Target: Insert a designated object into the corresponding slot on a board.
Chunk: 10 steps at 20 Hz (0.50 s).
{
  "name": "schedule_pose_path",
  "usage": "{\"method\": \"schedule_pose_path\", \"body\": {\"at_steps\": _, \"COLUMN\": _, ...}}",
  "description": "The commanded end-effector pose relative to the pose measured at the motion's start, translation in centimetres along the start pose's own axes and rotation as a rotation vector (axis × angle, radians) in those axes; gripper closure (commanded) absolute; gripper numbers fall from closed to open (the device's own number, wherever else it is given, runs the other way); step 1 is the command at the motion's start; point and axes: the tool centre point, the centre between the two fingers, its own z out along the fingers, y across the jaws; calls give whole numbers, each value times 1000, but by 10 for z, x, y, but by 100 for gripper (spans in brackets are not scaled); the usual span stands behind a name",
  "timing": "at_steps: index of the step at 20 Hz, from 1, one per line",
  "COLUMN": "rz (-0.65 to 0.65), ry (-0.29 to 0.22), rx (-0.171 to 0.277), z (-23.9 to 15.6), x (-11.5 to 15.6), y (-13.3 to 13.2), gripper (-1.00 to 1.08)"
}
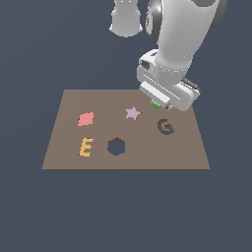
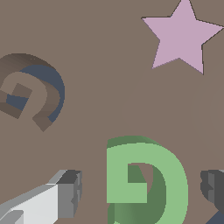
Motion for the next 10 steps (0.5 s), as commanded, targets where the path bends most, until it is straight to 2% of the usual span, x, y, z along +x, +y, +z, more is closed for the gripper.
{"method": "schedule_pose_path", "body": {"at_steps": 1, "rz": 0, "ry": 0, "rx": 0, "z": 4, "x": 0, "y": 0, "gripper": -92}}
{"method": "schedule_pose_path", "body": {"at_steps": 2, "rz": 0, "ry": 0, "rx": 0, "z": 5, "x": 0, "y": 0, "gripper": -92}}
{"method": "schedule_pose_path", "body": {"at_steps": 3, "rz": 0, "ry": 0, "rx": 0, "z": 5, "x": 0, "y": 0, "gripper": 108}}
{"method": "schedule_pose_path", "body": {"at_steps": 10, "rz": 0, "ry": 0, "rx": 0, "z": 5, "x": 0, "y": 0, "gripper": 108}}
